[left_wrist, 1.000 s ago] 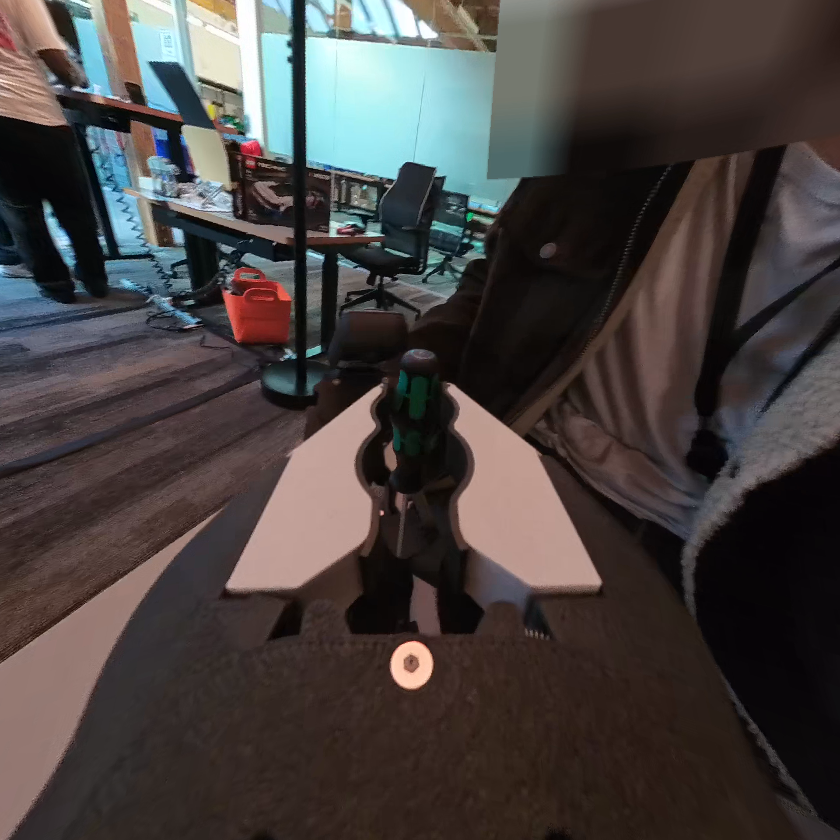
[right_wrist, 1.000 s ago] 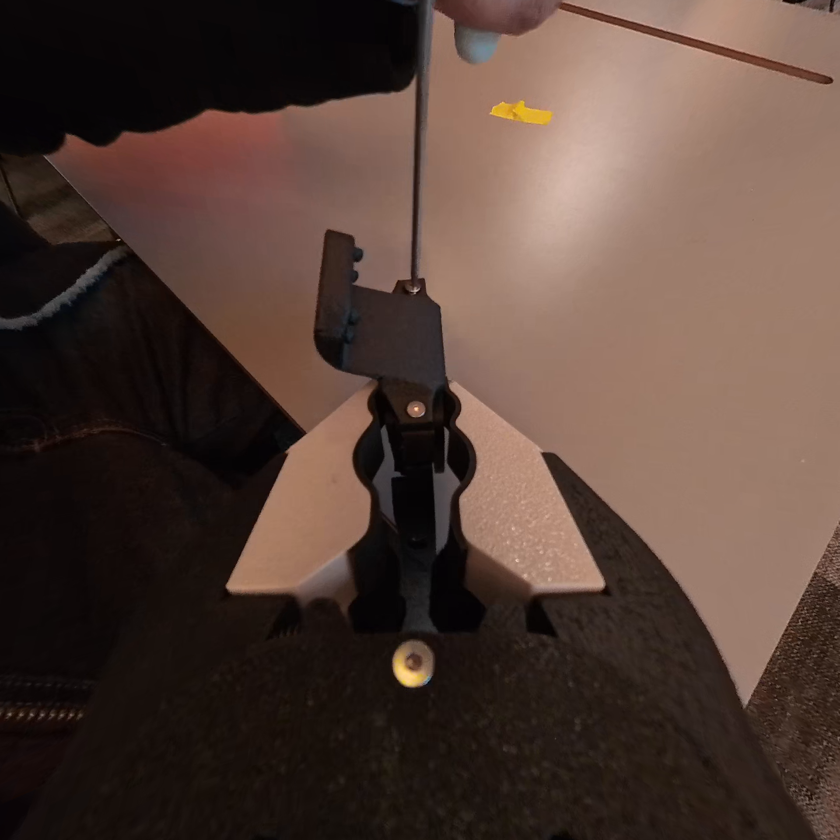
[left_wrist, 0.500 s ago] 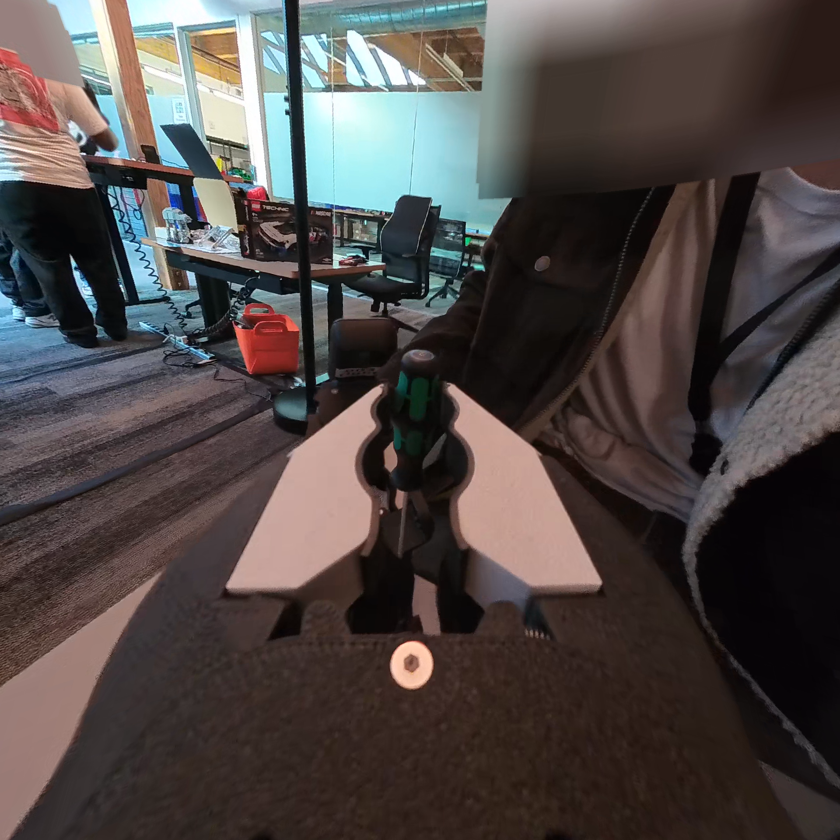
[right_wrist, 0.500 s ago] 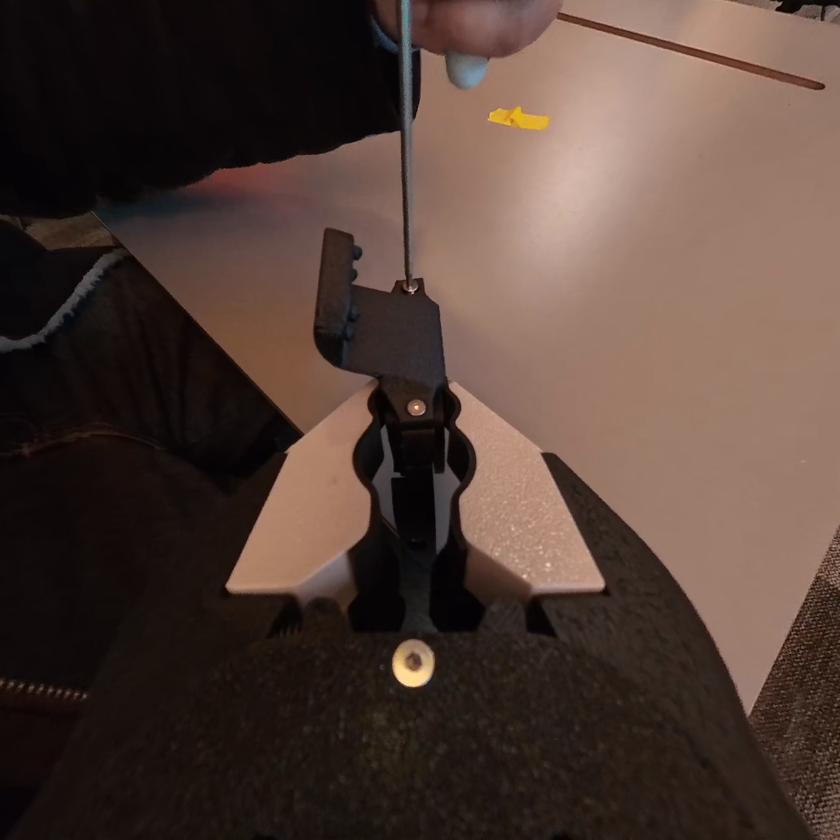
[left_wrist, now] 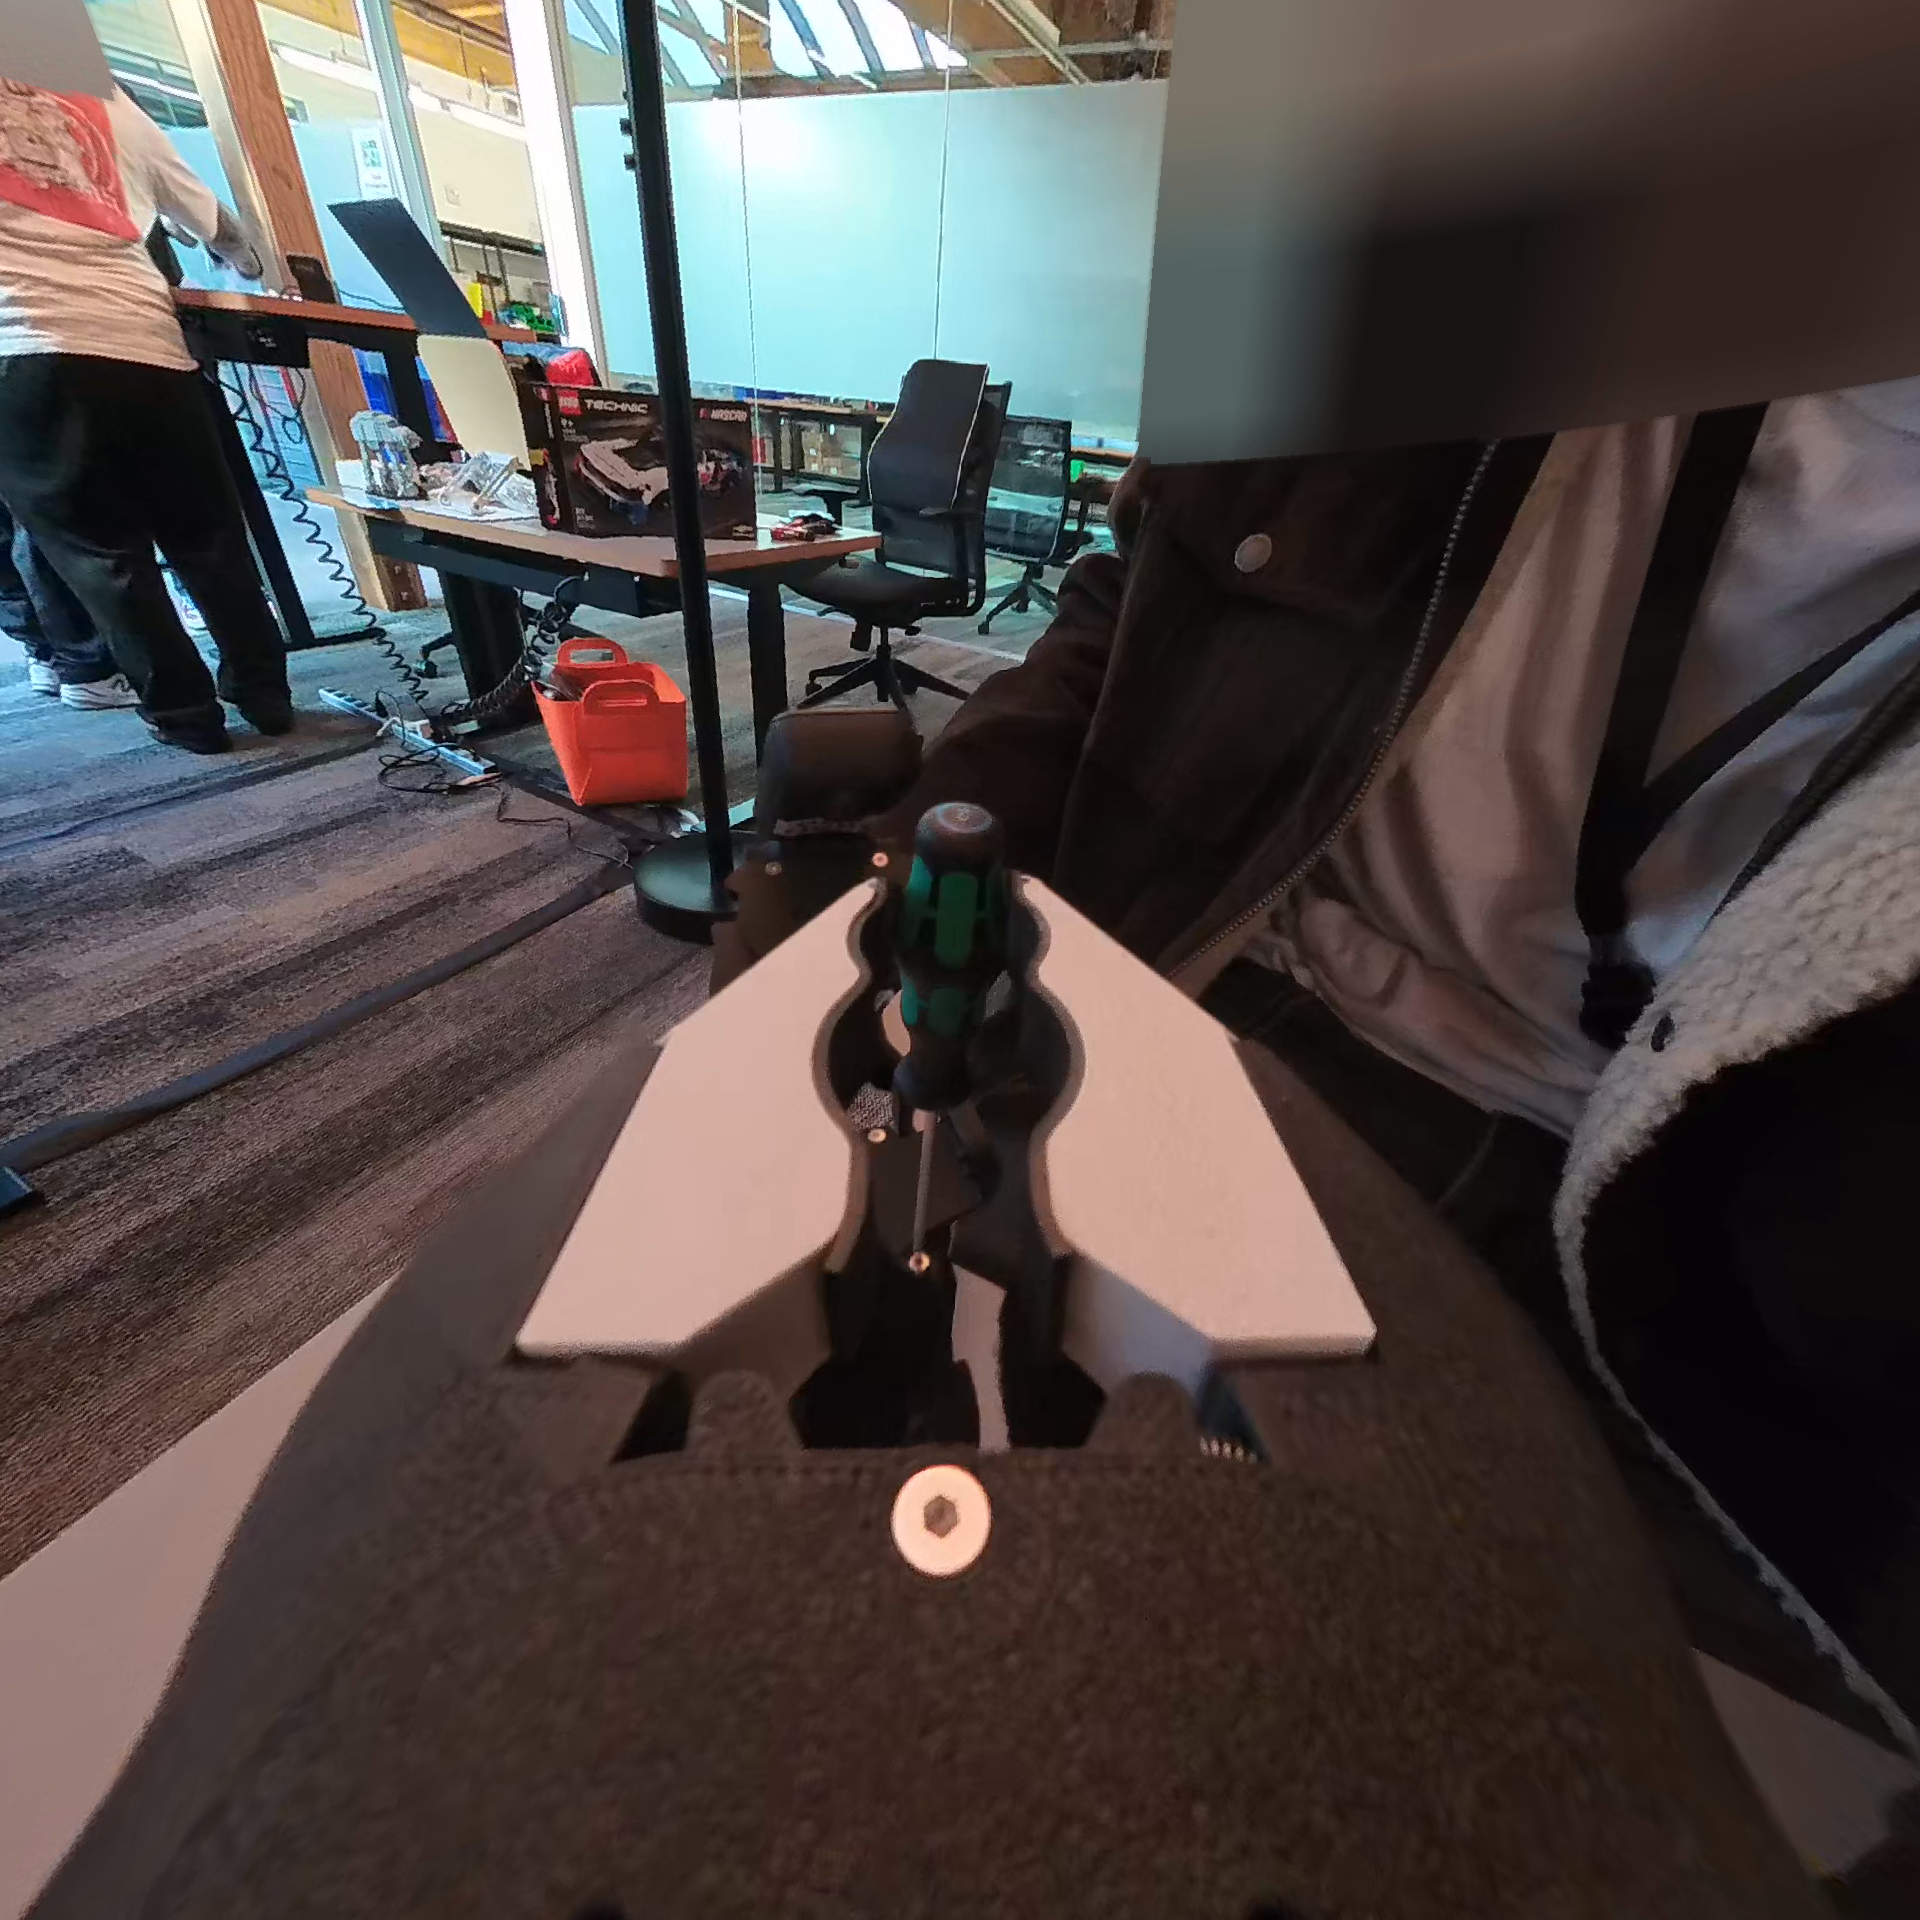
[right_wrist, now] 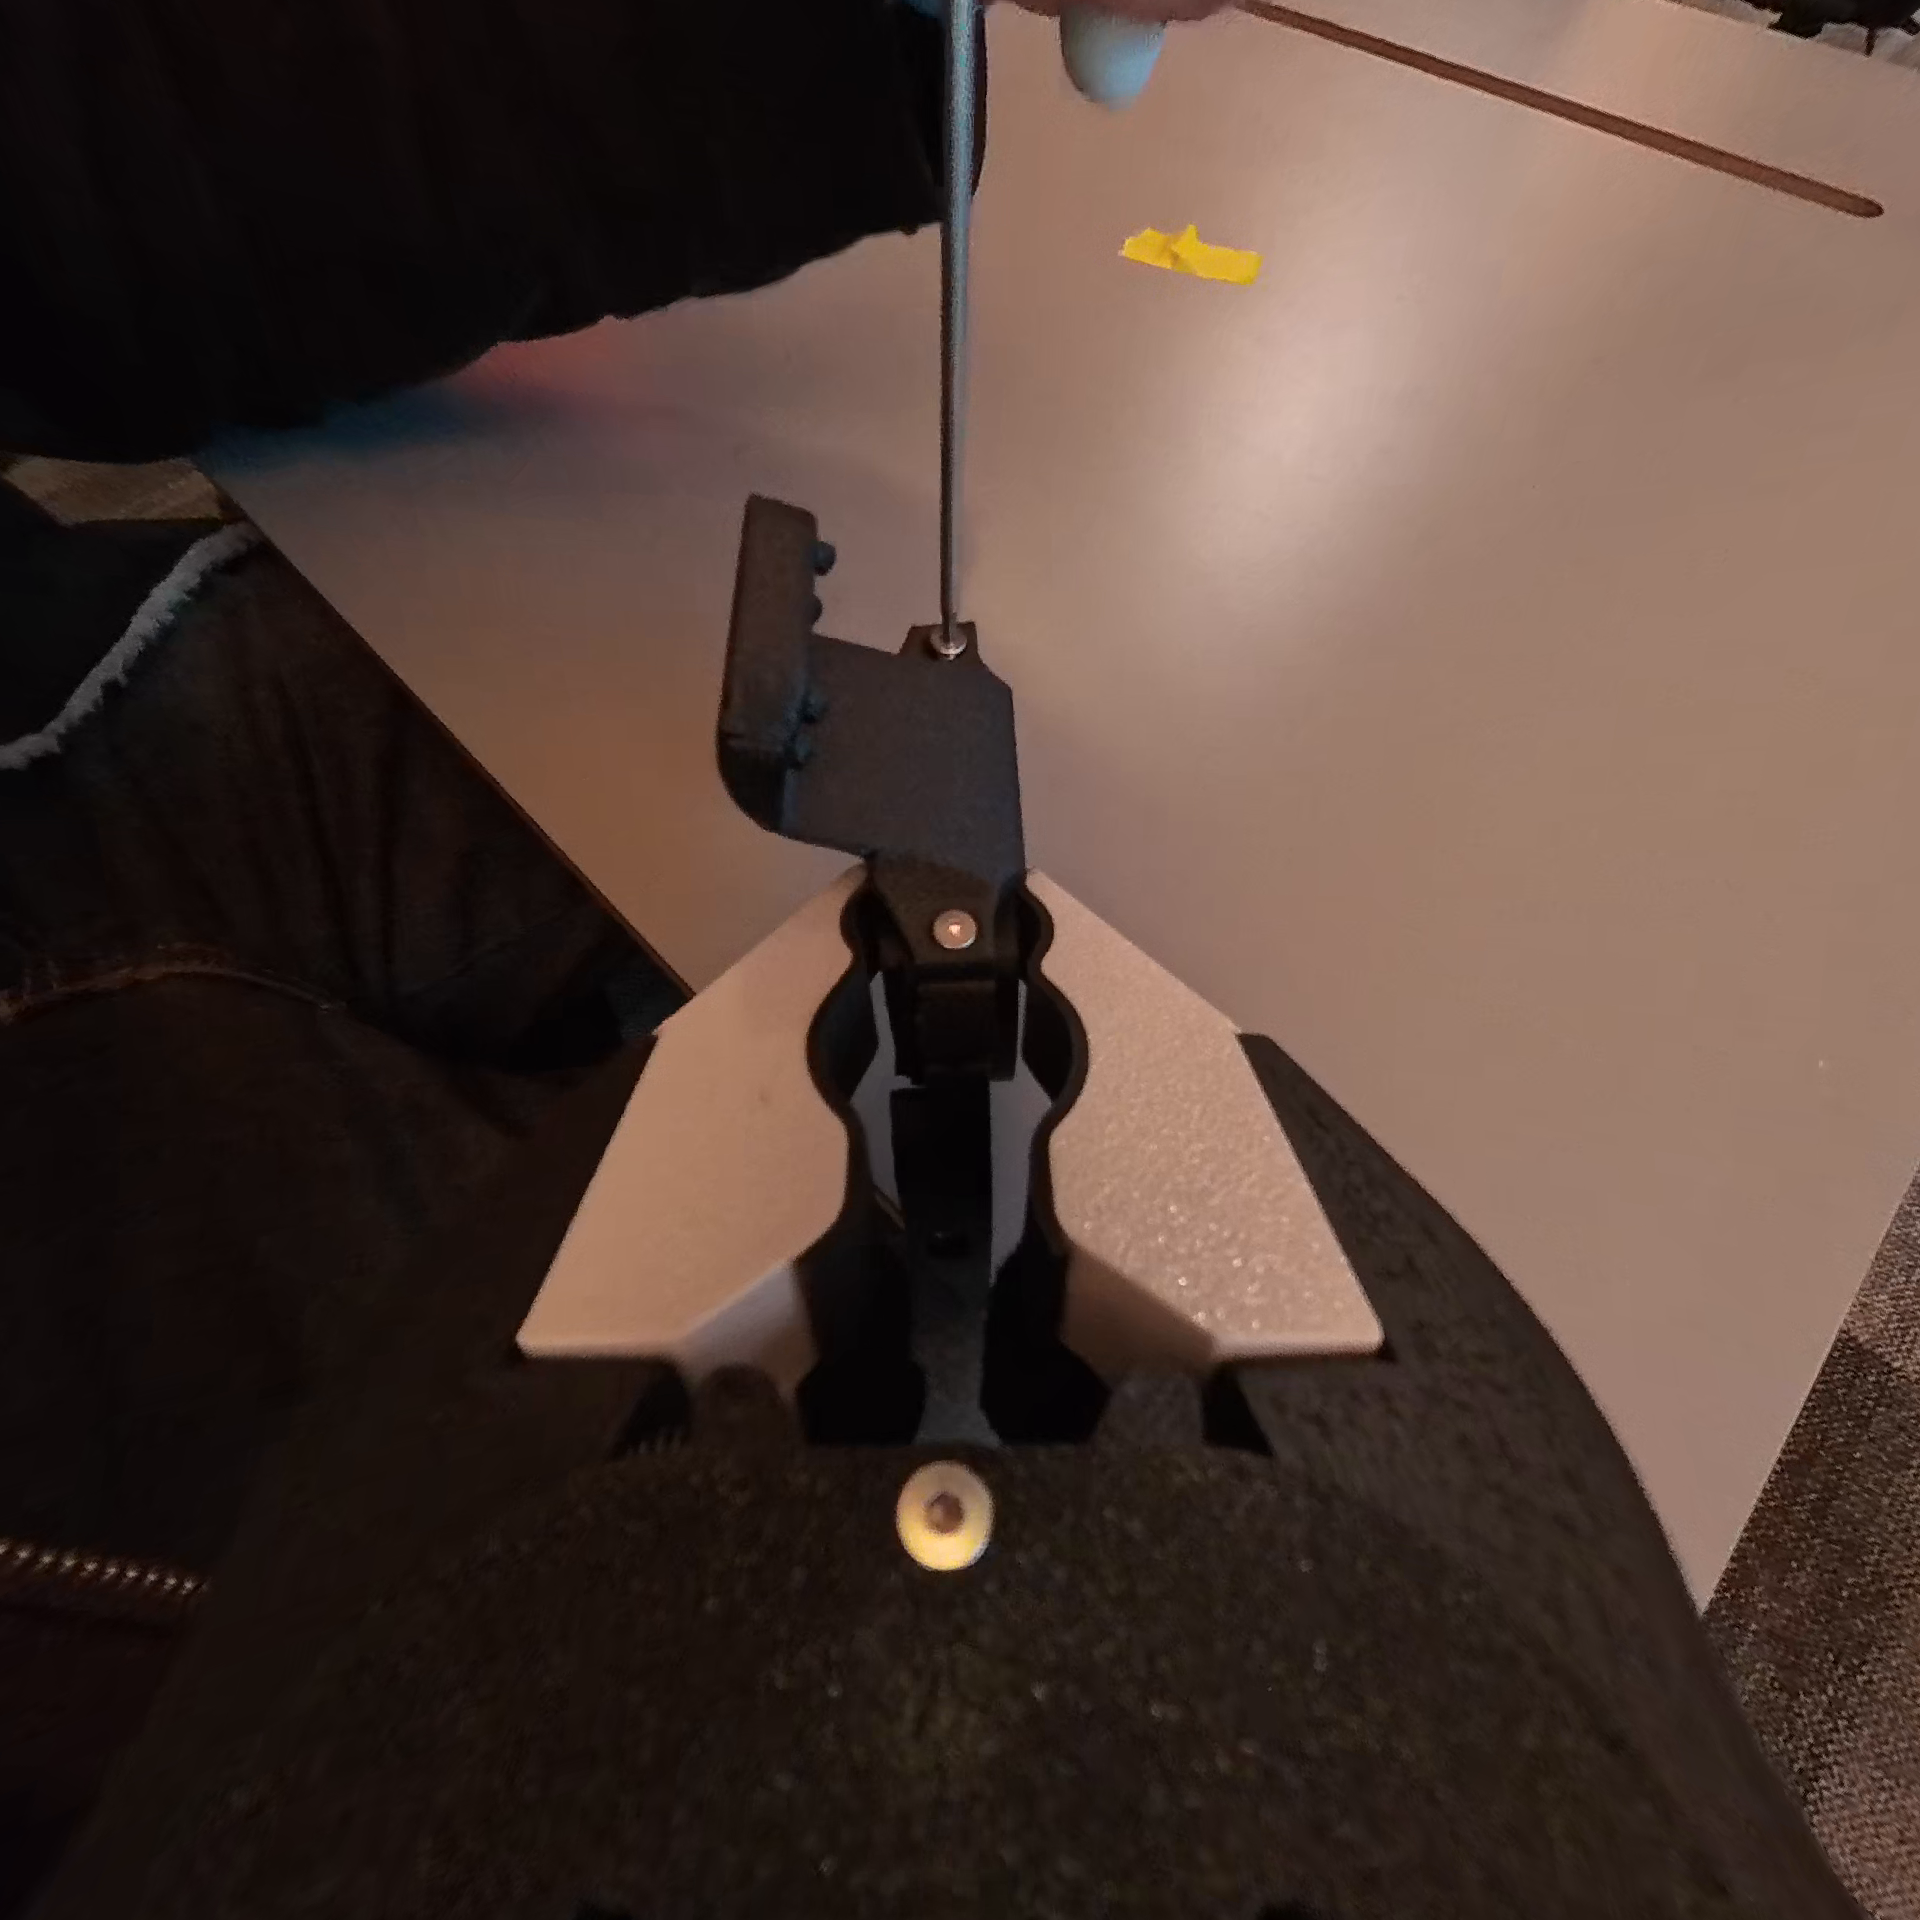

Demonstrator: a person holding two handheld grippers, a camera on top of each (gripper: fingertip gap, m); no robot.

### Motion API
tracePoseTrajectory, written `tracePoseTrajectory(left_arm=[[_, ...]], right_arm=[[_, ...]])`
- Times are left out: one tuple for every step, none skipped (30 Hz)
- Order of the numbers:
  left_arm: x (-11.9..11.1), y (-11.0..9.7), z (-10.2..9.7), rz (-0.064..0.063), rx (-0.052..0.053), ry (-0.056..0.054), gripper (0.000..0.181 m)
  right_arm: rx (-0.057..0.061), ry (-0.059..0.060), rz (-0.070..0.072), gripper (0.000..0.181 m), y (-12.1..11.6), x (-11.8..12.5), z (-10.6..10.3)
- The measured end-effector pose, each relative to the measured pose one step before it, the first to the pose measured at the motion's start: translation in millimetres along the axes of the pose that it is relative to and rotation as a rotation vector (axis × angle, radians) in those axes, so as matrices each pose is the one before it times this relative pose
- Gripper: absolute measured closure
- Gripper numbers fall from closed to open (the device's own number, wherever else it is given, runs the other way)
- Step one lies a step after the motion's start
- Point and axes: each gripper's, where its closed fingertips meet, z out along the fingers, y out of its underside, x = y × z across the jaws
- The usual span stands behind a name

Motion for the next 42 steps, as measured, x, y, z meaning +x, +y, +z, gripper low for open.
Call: tracePoseTrajectory(left_arm=[[0.38, 0.13, -0.30, 0.0001, -0.0042, -0.0018, 0.160], [0.24, 0.10, -0.22, -0.0004, 0.0001, 0.0004, 0.160], [-0.21, -0.08, -0.02, -0.0014, 0.0034, -0.0002, 0.160], [-0.25, -0.11, 0.10, -0.0036, 0.0054, 0.0021, 0.160], [-0.32, -0.05, 0.11, -0.0025, 0.0057, 0.0016, 0.160], [0.06, -0.14, 0.22, -0.0018, 0.0050, 0.0029, 0.160], [0.17, -0.02, 0.41, 0.0016, 0.0030, 0.0020, 0.160], [0.67, 0.00, 0.44, 0.0000, 0.0008, 0.0037, 0.160], [0.22, 0.03, 0.34, -0.0011, -0.0010, 0.0013, 0.160], [-0.06, 0.02, 0.29, -0.0005, -0.0016, -0.0005, 0.160], [0.12, 0.14, 0.33, -0.0004, -0.0011, 0.0009, 0.160], [0.25, 0.16, 0.26, 0.0010, -0.0004, 0.0013, 0.160], [-0.08, 0.15, 0.28, -0.0004, -0.0004, -0.0003, 0.160], [-0.23, 0.20, 0.23, -0.0007, -0.0002, 0.0001, 0.160], [0.14, 0.13, 0.34, -0.0004, 0.0004, 0.0013, 0.160], [-0.50, 0.59, 0.37, 0.0002, -0.0022, -0.0024, 0.160], [-2.72, 4.57, 0.99, 0.0043, -0.0252, -0.0173, 0.160], [-2.42, 5.42, 1.45, 0.0024, -0.0272, -0.0145, 0.160], [-0.31, 2.24, 1.31, -0.0061, -0.0068, 0.0029, 0.160], [1.18, -1.88, 0.55, -0.0060, 0.0195, 0.0135, 0.160], [0.77, -1.55, 0.26, -0.0054, 0.0171, 0.0109, 0.160], [-0.95, 1.38, 0.06, -0.0007, -0.0045, -0.0041, 0.160], [0.24, -0.09, -0.64, -0.0028, 0.0023, 0.0006, 0.160], [0.34, -0.82, -1.40, -0.0025, 0.0036, -0.0002, 0.160], [-0.63, -0.86, -1.70, 0.0010, 0.0040, -0.0066, 0.161], [-0.38, -0.09, -1.57, -0.0002, -0.0003, -0.0041, 0.160], [-0.77, -0.24, -1.64, -0.0032, 0.0018, -0.0044, 0.160], [-0.90, -1.22, -2.10, -0.0032, 0.0084, -0.0057, 0.160], [-0.47, -1.69, -2.66, -0.0047, 0.0111, -0.0046, 0.161], [-0.11, -1.67, -3.40, -0.0015, 0.0101, -0.0076, 0.161], [-0.73, -2.17, -4.85, 0.0046, 0.0106, -0.0217, 0.161], [0.06, -3.15, -6.41, 0.0095, 0.0143, -0.0274, 0.161], [2.13, -4.86, -8.11, 0.0066, 0.0226, -0.0231, 0.161], [2.90, -5.85, -9.75, 0.0033, 0.0291, -0.0285, 0.160], [1.60, -5.71, -11.39, 0.0028, 0.0301, -0.0447, 0.161], [1.20, -4.78, -13.12, 0.0015, 0.0272, -0.0549, 0.161], [2.11, -4.17, -14.36, -0.0072, 0.0258, -0.0521, 0.161], [0.73, -2.89, -15.02, -0.0167, 0.0181, -0.0641, 0.161], [0.29, -0.26, -15.43, -0.0227, 0.0036, -0.0664, 0.160], [4.10, 2.61, -14.61, -0.0276, -0.0039, -0.0419, 0.161], [3.85, 5.26, -12.99, -0.0470, -0.0013, -0.0401, 0.161], [-4.40, 8.81, -11.85, -0.0707, 0.0024, -0.0828, 0.161]], right_arm=[[-0.0017, 0.0001, -0.0086, 0.160, 0.14, -0.60, -0.14], [-0.0043, -0.0008, -0.0106, 0.160, 0.74, -0.98, -0.35], [-0.0099, 0.0000, -0.0087, 0.159, 1.88, -0.74, -0.40], [-0.0074, -0.0040, -0.0056, 0.156, 1.75, -1.21, -0.39], [0.0017, -0.0086, 0.0009, 0.153, 0.43, -1.59, -0.20], [0.0051, -0.0042, 0.0070, 0.152, -0.47, -0.46, -0.40], [0.0054, 0.0013, 0.0088, 0.152, -1.03, 0.73, -0.49], [0.0039, -0.0020, 0.0056, 0.150, -1.16, 0.22, -0.64], [0.0051, -0.0051, 0.0021, 0.147, -1.63, -0.46, -0.84], [0.0038, 0.0040, -0.0026, 0.145, -1.42, 0.58, -1.36], [0.0074, 0.0018, -0.0044, 0.142, -2.08, -0.04, -1.45], [0.0091, -0.0010, -0.0021, 0.141, -2.08, -0.64, -1.55], [0.0066, -0.0080, -0.0041, 0.137, -1.84, -1.60, -1.56], [0.0020, -0.0015, -0.0081, 0.135, -1.53, -0.57, -2.34], [-0.0001, 0.0149, -0.0051, 0.137, -0.91, 2.23, -2.48], [-0.0058, 0.0100, 0.0009, 0.140, 0.62, 1.69, -1.50], [-0.0104, -0.0139, 0.0014, 0.151, 1.90, -2.31, -0.34], [-0.0239, -0.0065, -0.0018, 0.157, 4.39, -1.80, 1.19], [-0.0207, -0.0022, -0.0061, 0.156, 4.20, -0.87, 2.45], [0.0035, -0.0097, 0.0059, 0.156, 0.04, -1.64, 1.43], [0.0034, -0.0156, 0.0111, 0.157, -1.13, -1.46, 0.86], [-0.0086, 0.0023, 0.0078, 0.157, -0.52, 1.75, 0.37], [-0.0005, 0.0025, 0.0110, 0.157, -1.37, 1.84, 0.27], [0.0072, -0.0056, 0.0143, 0.157, -1.78, 0.67, 0.46], [0.0074, 0.0038, 0.0083, 0.157, -1.43, 1.41, 0.28], [0.0020, -0.0026, 0.0010, 0.157, -0.95, 0.18, 0.39], [-0.0027, -0.0050, 0.0027, 0.157, -0.64, 0.08, 0.41], [0.0044, -0.0060, 0.0138, 0.157, -2.17, 0.38, 1.03], [0.0058, -0.0049, 0.0138, 0.157, -3.43, 0.34, 1.47], [-0.0021, -0.0050, 0.0020, 0.158, -3.93, 0.14, 1.96], [-0.0058, -0.0045, -0.0057, 0.158, -4.95, 0.38, 2.11], [-0.0043, -0.0081, -0.0059, 0.158, -6.16, 0.66, 2.53], [-0.0129, 0.0047, -0.0107, 0.158, -4.91, 3.16, 3.40], [-0.0236, 0.0131, -0.0294, 0.158, -2.92, 4.47, 4.18], [-0.0245, 0.0083, -0.0347, 0.159, -2.61, 4.18, 5.13], [-0.0159, -0.0022, -0.0253, 0.159, -3.79, 2.76, 5.46], [-0.0102, -0.0128, -0.0176, 0.159, -4.11, 0.95, 5.08], [0.0006, -0.0097, -0.0164, 0.159, -4.66, 0.90, 4.45], [0.0060, -0.0050, -0.0195, 0.159, -4.33, 0.92, 4.02], [0.0025, -0.0036, -0.0181, 0.159, -3.55, 0.52, 3.57], [0.0033, -0.0036, -0.0108, 0.159, -3.26, 0.15, 2.96], [0.0068, -0.0079, 0.0005, 0.159, -3.33, -0.58, 2.21]])
